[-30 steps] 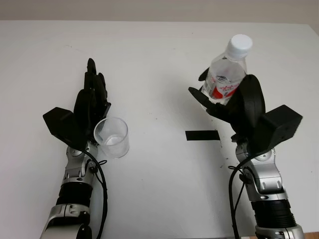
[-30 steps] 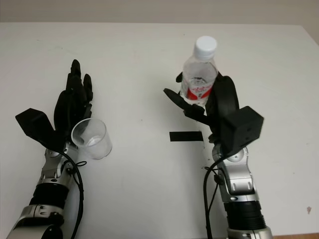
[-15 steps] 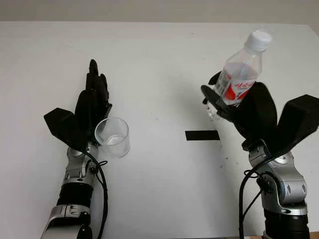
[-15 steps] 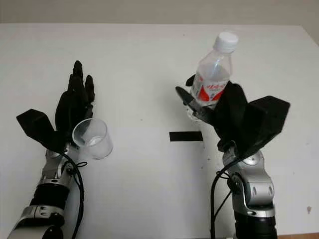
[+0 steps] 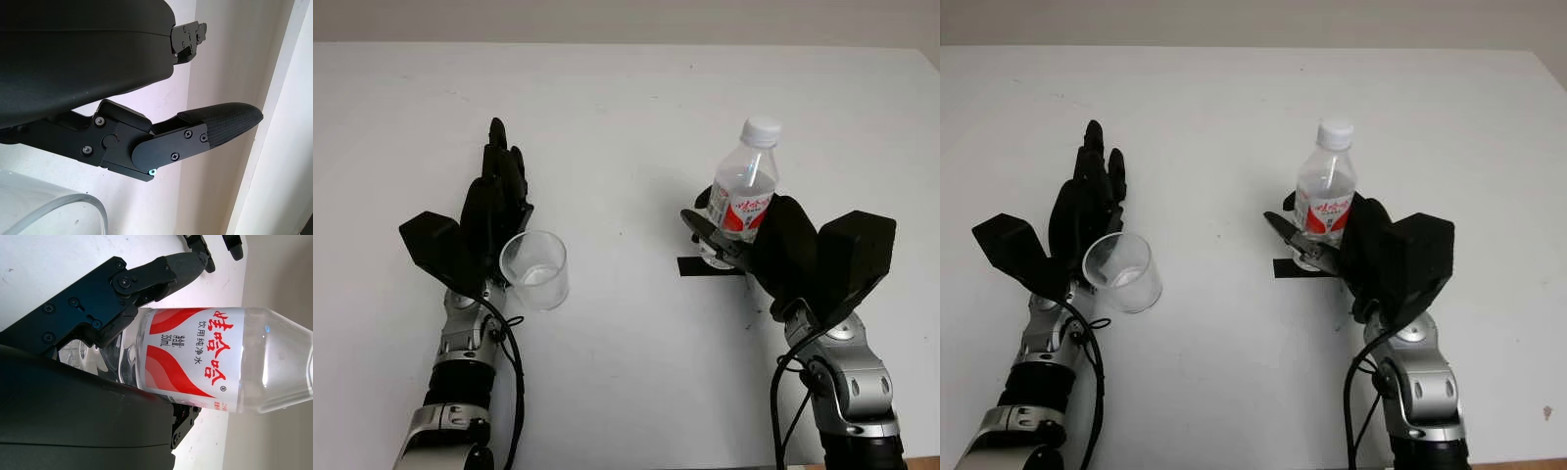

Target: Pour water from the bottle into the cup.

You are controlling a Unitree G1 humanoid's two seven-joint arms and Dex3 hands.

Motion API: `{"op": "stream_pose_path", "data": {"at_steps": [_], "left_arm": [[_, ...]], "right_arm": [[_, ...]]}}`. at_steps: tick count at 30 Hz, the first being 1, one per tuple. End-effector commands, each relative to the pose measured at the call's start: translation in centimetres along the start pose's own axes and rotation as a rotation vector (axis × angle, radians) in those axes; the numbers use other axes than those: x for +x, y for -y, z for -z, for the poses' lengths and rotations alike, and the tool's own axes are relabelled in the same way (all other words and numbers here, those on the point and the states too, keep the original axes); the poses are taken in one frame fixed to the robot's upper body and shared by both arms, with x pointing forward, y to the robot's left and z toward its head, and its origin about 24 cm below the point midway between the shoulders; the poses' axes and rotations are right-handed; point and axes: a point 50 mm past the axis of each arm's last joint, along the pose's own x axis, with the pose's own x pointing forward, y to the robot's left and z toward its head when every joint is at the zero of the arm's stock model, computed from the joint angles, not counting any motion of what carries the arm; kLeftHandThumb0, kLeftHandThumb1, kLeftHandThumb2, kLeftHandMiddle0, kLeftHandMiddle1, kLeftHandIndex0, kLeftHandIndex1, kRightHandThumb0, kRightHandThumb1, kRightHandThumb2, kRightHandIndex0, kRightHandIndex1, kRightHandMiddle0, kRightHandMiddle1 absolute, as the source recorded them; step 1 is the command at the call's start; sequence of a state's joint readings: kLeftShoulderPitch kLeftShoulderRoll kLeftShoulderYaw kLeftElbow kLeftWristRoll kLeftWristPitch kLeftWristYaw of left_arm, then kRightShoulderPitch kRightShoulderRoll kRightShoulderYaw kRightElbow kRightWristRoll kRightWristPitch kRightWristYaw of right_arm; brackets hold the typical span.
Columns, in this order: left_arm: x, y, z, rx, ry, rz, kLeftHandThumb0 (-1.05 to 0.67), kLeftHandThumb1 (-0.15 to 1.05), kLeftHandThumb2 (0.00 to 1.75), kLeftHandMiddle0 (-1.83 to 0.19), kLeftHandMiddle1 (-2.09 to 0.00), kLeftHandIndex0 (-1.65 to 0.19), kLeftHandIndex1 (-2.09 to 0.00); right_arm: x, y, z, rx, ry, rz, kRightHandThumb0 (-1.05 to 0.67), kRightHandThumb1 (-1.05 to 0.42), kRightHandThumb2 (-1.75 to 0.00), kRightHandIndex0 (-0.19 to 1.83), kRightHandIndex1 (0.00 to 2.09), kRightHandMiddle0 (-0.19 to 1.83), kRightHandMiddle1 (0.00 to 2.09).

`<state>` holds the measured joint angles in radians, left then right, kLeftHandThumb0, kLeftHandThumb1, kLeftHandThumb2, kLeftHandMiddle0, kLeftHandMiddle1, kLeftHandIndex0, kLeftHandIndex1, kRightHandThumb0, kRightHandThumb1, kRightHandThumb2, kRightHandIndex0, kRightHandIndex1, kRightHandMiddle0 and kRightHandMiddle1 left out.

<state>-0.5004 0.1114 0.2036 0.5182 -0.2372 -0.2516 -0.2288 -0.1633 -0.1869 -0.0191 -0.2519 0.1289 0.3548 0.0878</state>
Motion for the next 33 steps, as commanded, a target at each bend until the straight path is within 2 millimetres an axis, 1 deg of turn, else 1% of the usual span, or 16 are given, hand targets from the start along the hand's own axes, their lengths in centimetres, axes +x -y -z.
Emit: {"op": "stream_pose_path", "data": {"at_steps": [1,4,8,13,21,33], "left_arm": [[-0.3,-0.2,0.2,0.002,-0.008,-0.001,-0.83,1.05,0.73,0.19,0.0,0.19,0.0],[-0.3,-0.2,0.2,0.007,-0.011,-0.002,-0.84,1.05,0.73,0.19,0.0,0.19,0.0],[-0.2,-0.3,0.2,0.009,-0.015,-0.002,-0.84,1.05,0.73,0.19,0.0,0.19,0.0],[-0.2,-0.4,0.2,0.004,-0.016,-0.001,-0.84,1.05,0.73,0.19,0.0,0.19,0.0],[-0.3,-0.6,0.2,0.006,-0.017,0.005,-0.83,1.05,0.74,0.19,0.0,0.19,0.0],[-0.3,-0.9,0.1,0.019,-0.019,0.001,-0.82,1.05,0.75,0.19,0.0,0.19,0.0]], "right_arm": [[-0.2,-0.2,0.0,0.0,0.042,-0.006,-0.45,-1.05,-0.41,1.14,2.09,0.86,2.09],[-0.5,-0.4,0.5,0.005,0.077,0.003,-0.45,-1.05,-0.4,1.12,2.09,0.85,2.09],[-0.7,-0.6,1.3,0.01,0.138,0.025,-0.45,-1.05,-0.39,1.13,2.09,0.89,2.09],[-0.7,-0.7,2.1,-0.024,0.17,0.066,-0.45,-1.05,-0.39,1.11,2.09,0.9,2.09],[-0.3,-1.0,2.9,-0.023,0.168,0.093,-0.45,-1.05,-0.4,1.09,2.09,0.88,2.09],[0.0,-1.0,3.3,0.001,0.14,0.094,-0.46,-1.05,-0.4,1.15,2.09,0.93,2.09]]}}
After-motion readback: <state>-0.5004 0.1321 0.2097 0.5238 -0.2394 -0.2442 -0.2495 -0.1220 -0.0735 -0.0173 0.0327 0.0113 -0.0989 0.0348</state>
